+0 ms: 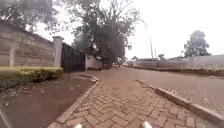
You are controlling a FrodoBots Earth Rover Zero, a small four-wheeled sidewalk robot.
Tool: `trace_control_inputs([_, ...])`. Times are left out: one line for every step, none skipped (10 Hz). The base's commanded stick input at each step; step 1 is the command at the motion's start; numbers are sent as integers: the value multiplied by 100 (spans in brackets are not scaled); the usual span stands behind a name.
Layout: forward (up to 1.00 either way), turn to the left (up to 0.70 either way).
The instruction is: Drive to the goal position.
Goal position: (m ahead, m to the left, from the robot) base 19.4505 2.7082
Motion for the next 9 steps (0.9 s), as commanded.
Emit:
trace_control_inputs([70,-32])
trace_control_inputs([70,9])
trace_control_inputs([70,5])
trace_control_inputs([70,1])
trace_control_inputs([70,0])
trace_control_inputs([70,0])
trace_control_inputs([70,0])
trace_control_inputs([70,0])
trace_control_inputs([70,0])
